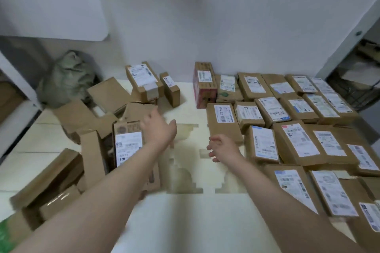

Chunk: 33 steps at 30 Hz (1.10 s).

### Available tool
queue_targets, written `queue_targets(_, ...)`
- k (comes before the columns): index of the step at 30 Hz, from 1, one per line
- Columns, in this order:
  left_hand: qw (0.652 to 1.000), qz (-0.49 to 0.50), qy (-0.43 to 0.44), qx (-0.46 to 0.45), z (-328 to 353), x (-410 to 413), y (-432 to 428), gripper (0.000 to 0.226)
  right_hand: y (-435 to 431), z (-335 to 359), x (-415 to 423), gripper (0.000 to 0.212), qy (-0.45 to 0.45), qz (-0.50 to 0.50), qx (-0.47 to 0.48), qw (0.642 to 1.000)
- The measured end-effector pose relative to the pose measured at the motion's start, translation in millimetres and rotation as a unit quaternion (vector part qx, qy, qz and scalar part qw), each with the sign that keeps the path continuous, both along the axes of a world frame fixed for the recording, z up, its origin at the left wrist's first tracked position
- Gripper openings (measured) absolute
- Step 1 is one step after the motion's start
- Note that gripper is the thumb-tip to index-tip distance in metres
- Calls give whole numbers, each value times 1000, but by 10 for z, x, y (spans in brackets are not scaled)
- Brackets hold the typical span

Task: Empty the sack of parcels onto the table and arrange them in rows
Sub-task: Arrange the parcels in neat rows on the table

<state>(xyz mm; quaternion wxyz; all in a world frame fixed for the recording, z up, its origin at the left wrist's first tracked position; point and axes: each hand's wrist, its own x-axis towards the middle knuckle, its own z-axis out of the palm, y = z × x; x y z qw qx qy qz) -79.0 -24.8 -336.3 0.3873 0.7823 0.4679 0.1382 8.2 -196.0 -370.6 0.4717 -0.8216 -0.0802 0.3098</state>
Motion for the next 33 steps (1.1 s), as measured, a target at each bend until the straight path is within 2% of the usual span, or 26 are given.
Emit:
queue_targets(3, 998, 34, -45, 23, 61, 159, 487, 76, 475, -116, 59, 24, 10, -1, -18, 1000)
queue_targets(8, 995, 83, -45, 25, 6, 602, 1082, 86, 1163, -164, 422, 37, -54, 48, -62, 995)
queue_targets(12, 989, 139, -3, 41, -94, 936, 1451, 106, 1776, -136, 903, 54, -108, 51, -74, 990)
queue_targets(17, 990, 130, 39, 33, -280, 1261, 1621, 114, 2478, -369, 1356, 78, -168, 81, -108, 977)
queue_targets(19, 991, 117, 36, 55, -355, 1312, 1606, 109, 2638, -470, 1428, 73, -156, 80, -106, 979)
queue_targets(21, 992, 100, 33, 68, -397, 1315, 1592, 104, 2707, -514, 1439, 53, -142, 76, -100, 982)
queue_targets(23, 993, 95, 29, 65, -404, 1297, 1596, 103, 2694, -546, 1406, 34, -131, 74, -69, 986)
queue_targets(27, 990, 117, 53, 65, -351, 1177, 1635, 103, 2744, -592, 1186, 17, -108, 106, 4, 988)
queue_targets(30, 987, 126, 70, 64, -283, 1065, 1687, 102, 2853, -618, 1063, 22, -46, 110, 49, 992)
queue_targets(33, 990, 126, 51, 39, -241, 990, 1744, 102, 2780, -441, 991, 37, -108, 135, 12, 985)
